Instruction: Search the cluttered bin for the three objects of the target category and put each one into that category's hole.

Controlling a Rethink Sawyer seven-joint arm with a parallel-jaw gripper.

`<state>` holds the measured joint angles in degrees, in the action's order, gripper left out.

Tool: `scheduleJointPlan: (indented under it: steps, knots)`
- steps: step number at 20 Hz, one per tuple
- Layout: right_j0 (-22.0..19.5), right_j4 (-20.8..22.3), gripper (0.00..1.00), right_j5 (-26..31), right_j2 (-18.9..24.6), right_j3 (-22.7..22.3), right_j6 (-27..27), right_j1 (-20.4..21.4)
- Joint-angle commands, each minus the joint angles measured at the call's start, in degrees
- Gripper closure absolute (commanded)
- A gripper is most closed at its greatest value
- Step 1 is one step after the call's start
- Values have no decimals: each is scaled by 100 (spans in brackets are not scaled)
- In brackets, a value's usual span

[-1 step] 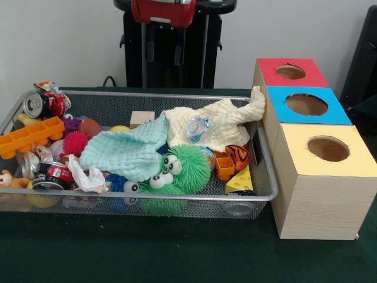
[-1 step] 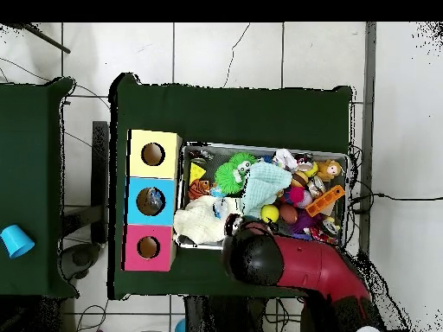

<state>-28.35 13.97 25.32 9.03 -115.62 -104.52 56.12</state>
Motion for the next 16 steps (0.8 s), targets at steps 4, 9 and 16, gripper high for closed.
scheduleJointPlan:
  steps: [4, 9, 16]
  knots:
    - [327, -134, 0, 544, 120, 714, -537, -438]
    - [434, -132, 0, 521, 14, 856, -590, -558]
    - [409, -106, 0, 297, -6, 889, -567, -799]
